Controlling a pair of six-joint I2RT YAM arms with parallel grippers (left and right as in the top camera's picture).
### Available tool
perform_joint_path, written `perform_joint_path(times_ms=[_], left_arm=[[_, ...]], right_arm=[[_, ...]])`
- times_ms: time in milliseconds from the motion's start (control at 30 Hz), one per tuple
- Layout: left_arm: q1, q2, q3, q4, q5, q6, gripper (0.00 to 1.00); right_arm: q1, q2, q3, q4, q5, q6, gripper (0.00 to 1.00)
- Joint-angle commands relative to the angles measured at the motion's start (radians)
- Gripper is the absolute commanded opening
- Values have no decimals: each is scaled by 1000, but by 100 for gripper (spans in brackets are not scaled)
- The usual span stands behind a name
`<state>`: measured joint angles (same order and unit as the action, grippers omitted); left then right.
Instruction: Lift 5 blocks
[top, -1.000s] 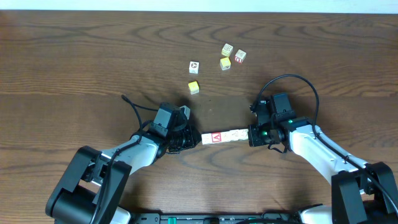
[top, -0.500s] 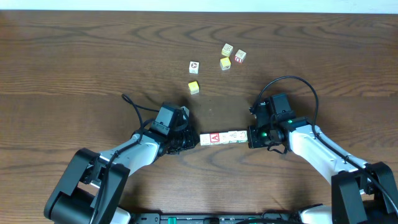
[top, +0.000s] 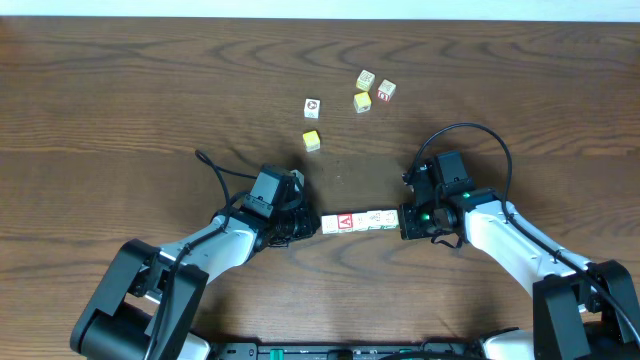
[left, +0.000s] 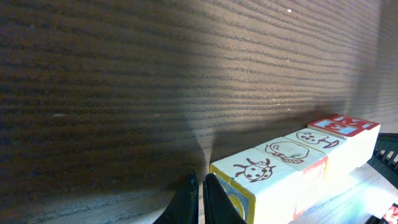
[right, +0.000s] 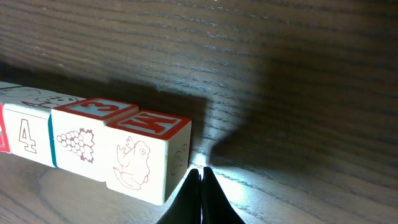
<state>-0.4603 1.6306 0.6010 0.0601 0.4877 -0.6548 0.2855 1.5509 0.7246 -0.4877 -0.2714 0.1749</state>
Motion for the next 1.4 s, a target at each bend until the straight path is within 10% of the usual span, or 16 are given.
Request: perform_joint_path(times_ms=[0,1367], left_arm=[[4,28,-21,-5,-68,8,7],[-65,-30,-21,57,-27,51,7]], right_arm=[[4,-14,18,-2,6,7,1],[77,-62,16,57,-114,34,1]])
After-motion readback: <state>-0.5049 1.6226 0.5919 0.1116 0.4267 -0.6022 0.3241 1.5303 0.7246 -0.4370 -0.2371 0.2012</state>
